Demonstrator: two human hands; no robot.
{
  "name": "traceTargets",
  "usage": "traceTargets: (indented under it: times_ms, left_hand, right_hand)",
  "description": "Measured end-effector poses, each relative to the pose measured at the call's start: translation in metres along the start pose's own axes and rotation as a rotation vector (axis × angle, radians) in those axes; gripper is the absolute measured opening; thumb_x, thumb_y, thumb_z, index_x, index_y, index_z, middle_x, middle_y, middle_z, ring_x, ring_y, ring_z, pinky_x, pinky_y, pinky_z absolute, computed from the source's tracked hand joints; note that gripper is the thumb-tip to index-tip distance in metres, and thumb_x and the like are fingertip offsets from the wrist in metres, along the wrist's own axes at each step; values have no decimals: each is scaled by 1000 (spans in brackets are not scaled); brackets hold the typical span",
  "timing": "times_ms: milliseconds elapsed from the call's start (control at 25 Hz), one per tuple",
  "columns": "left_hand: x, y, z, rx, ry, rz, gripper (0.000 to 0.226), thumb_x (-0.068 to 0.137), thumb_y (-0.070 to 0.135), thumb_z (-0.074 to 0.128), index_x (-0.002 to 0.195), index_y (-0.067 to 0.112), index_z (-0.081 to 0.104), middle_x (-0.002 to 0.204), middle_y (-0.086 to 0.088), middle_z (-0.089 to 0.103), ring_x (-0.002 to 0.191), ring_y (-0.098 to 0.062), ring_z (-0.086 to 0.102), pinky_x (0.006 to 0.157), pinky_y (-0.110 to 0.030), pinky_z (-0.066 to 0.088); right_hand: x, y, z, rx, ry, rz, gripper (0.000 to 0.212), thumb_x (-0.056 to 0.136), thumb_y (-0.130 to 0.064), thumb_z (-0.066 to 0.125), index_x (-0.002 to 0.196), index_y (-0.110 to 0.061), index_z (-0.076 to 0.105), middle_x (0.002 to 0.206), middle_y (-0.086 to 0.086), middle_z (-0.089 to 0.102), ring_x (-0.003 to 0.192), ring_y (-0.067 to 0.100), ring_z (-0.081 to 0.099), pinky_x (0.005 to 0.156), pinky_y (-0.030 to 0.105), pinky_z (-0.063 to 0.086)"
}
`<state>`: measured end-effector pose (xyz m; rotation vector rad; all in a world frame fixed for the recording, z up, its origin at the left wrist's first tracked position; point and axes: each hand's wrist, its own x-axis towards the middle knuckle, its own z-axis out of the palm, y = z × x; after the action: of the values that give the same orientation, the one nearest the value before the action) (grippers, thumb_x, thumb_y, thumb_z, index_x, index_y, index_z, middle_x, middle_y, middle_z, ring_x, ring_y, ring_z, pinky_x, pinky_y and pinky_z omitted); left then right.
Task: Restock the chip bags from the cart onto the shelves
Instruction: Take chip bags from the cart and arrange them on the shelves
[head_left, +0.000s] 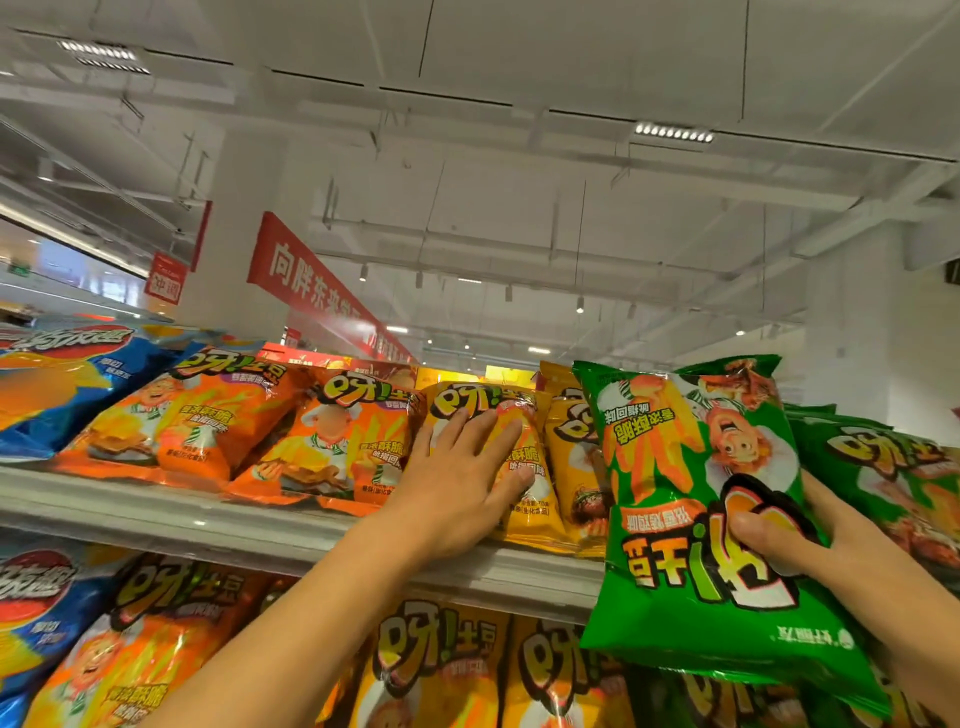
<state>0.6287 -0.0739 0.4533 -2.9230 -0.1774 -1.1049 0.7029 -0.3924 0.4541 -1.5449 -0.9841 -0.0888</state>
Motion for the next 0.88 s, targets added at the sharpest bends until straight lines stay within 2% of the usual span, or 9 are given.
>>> traceTargets:
  times_ms: [80, 160, 280, 360, 480, 600, 720, 800, 880]
  left_hand:
    - [-3, 13, -2, 27, 60, -6, 64, 100, 65, 9, 158, 41, -1, 169, 9, -7, 154, -17, -19, 122, -56, -12]
    - [-8, 40, 1, 39, 162, 110, 65, 98, 64, 4, 158, 40, 5, 169, 10, -3, 153, -15, -18, 123, -51, -14]
    - [-16, 84, 14, 38, 105, 319, 60, 102, 53, 7, 159, 33, 15, 169, 9, 8, 155, -16, -9, 125, -52, -5]
    - [-19, 96, 23, 74, 54, 316, 56, 107, 48, 15, 160, 30, 15, 168, 9, 12, 156, -17, -5, 124, -56, -4]
    - [-24, 97, 28, 106, 72, 292, 55, 107, 49, 17, 160, 31, 16, 168, 10, 14, 156, -17, 2, 123, -53, -10]
    - [-23, 93, 32, 75, 109, 285, 53, 107, 50, 19, 157, 34, 25, 165, 14, 22, 155, -12, 8, 125, -46, -8]
    - [-19, 93, 29, -31, 154, 274, 49, 105, 52, 23, 149, 36, 40, 156, 18, 38, 150, -6, 22, 125, -44, 5]
    - [-15, 99, 22, -187, 236, 258, 51, 101, 55, 29, 141, 32, 50, 145, 13, 50, 141, -8, 37, 120, -44, 23]
    - [-11, 109, 12, -363, 335, 239, 52, 99, 54, 36, 141, 28, 50, 141, 8, 51, 135, -8, 41, 115, -35, 34]
  right_hand:
    - [-2, 4, -8, 37, -15, 7, 83, 29, -70, 94, 106, -64, 65, 108, -9, 79, 91, 25, 79, 64, 35, 64]
    - [-2, 9, -17, 49, -14, 26, 84, 31, -70, 94, 110, -63, 64, 111, -8, 79, 94, 26, 79, 69, 41, 64]
    - [-4, 14, -31, 84, 9, 60, 85, 31, -66, 96, 110, -62, 65, 110, -6, 79, 93, 28, 79, 69, 43, 64]
    - [-4, 15, -41, 95, 21, 81, 88, 29, -65, 97, 111, -60, 66, 108, -4, 80, 90, 29, 79, 63, 41, 64]
    - [-8, 14, -55, 107, 42, 92, 87, 19, -67, 96, 102, -60, 69, 99, -7, 81, 80, 21, 80, 53, 30, 62]
    - [-15, 17, -64, 194, 11, 158, 89, 24, -53, 103, 107, -55, 69, 105, 1, 80, 88, 34, 79, 60, 46, 63]
    - [-17, 17, -70, 261, -59, 162, 75, 36, -44, 104, 103, -51, 72, 113, 4, 78, 98, 36, 77, 67, 45, 64]
    - [-17, 20, -70, 272, -82, 152, 84, 46, -40, 102, 121, -45, 65, 121, 7, 76, 103, 38, 75, 73, 47, 64]
    - [-18, 23, -69, 261, -60, 137, 92, 53, -37, 100, 134, -41, 56, 125, 7, 74, 106, 36, 74, 80, 51, 63]
